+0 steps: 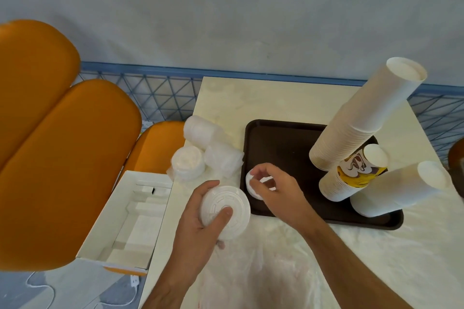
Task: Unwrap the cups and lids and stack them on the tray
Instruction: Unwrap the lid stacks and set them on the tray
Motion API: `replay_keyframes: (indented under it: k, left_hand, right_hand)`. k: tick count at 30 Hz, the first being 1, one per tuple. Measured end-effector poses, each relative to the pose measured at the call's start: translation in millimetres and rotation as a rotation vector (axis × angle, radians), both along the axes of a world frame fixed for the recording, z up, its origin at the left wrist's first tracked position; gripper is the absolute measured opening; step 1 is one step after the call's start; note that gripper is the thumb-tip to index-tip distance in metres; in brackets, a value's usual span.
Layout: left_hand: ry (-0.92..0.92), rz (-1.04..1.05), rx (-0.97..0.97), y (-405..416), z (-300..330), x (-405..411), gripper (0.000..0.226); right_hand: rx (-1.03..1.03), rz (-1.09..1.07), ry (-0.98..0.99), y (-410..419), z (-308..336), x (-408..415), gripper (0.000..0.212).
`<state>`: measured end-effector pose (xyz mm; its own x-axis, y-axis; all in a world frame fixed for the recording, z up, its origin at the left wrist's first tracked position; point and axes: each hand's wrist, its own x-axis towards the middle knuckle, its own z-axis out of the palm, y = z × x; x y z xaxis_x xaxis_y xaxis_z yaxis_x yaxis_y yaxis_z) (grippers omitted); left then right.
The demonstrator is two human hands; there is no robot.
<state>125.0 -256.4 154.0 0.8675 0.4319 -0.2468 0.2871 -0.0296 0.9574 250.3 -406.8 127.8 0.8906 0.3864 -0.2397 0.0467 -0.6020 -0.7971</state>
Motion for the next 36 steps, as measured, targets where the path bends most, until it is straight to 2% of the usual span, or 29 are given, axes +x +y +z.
replay_keyframes:
  k: [3, 10, 17, 22, 26, 30, 33, 34, 36]
  left_hand:
    - [-0.01, -0.019, 0.025, -5, -1, 3, 0.046]
    - [-0.039, -0.069, 0.083, -18, 4, 5, 0.041]
    - [-0.045, -0.078, 0.138, -28, 3, 2, 0.042]
    - [-0.043, -0.119, 0.127, -32, 2, -1, 0.044]
    - [-0.065, -0.194, 0.136, -30, 6, -3, 0.048]
    - [-0.075, -0.199, 0.064, -25, 11, -4, 0.039]
    - [-0.06, -0.158, -0.071, -20, 13, -5, 0.025]
    - [-0.062, -0.147, -0.119, -18, 14, -6, 0.025]
    - [-0.068, -0.143, -0.173, -16, 14, -7, 0.038]
  right_hand:
    - [0.1, 0.024, 0.028, -2, 23, -20, 0.01]
    - [0.141, -0.015, -0.034, -19, 40, -47, 0.02]
    - [0.155, -0.098, -0.039, -26, 42, -65, 0.014]
    - [0.217, -0.154, 0.085, -31, 46, -64, 0.008]
    - [0.204, -0.093, 0.114, -37, 51, -63, 0.006]
    - [0.241, -0.052, 0.175, -40, 54, -63, 0.003]
    - [0.418, -0.156, 0.33, -45, 57, -59, 0.005]
    - [0.472, -0.198, 0.385, -46, 60, -58, 0.007]
    - [0.493, -0.228, 0.387, -47, 63, -56, 0.007]
